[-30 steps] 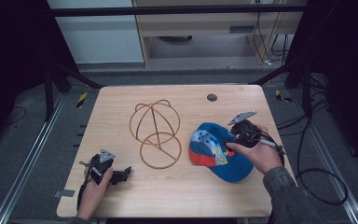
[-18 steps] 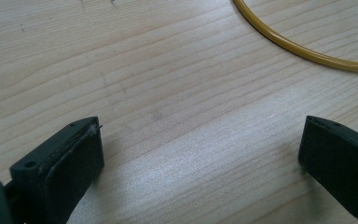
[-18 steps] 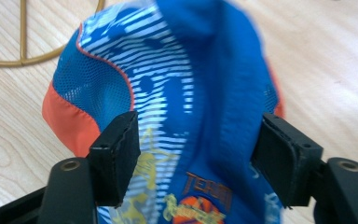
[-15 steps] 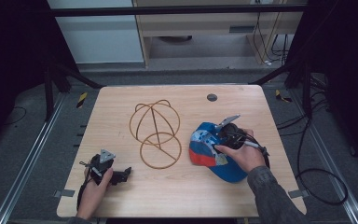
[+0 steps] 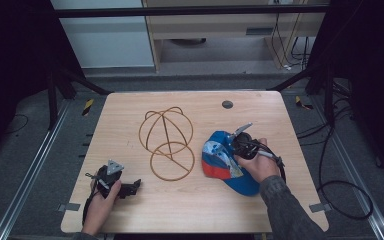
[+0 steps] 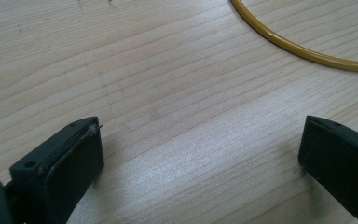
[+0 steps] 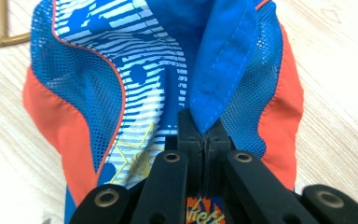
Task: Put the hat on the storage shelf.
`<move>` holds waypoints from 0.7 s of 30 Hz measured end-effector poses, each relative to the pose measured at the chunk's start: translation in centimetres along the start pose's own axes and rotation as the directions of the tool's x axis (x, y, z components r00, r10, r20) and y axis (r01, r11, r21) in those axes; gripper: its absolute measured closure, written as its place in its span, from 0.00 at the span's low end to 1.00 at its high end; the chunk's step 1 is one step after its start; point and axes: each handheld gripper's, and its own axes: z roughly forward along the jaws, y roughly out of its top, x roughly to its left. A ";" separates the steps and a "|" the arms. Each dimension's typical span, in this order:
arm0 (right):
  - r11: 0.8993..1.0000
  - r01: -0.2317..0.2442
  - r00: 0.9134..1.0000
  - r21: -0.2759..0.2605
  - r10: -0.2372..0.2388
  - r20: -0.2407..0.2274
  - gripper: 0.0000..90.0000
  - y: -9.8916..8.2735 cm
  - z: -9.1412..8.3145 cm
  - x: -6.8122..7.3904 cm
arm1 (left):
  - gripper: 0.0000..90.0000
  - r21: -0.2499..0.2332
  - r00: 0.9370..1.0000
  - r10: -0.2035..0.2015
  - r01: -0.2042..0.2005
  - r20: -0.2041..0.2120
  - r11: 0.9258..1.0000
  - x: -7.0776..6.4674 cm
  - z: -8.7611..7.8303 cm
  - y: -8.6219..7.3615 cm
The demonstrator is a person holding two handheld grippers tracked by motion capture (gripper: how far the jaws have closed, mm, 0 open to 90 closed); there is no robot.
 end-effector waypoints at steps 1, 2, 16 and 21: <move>1.000 0.000 1.000 0.001 0.000 -0.003 0.99 0.0 -0.1 0.0 | 0.00 0.000 1.000 0.000 0.000 0.000 1.000 0.0 0.0 0.0; 1.000 0.006 1.000 -0.004 -0.006 -0.012 0.99 0.1 -0.5 -0.1 | 0.00 0.000 1.000 0.000 0.000 0.000 1.000 0.0 0.0 0.0; 0.999 0.027 0.997 -0.023 -0.028 -0.071 1.00 1.3 -5.5 -0.4 | 0.00 0.000 1.000 0.001 -0.001 -0.001 1.000 0.0 0.0 0.0; 0.996 0.046 0.996 -0.075 -0.052 -0.079 1.00 2.0 -8.7 -0.1 | 0.00 0.002 1.000 0.004 -0.004 0.001 1.000 0.0 0.0 0.0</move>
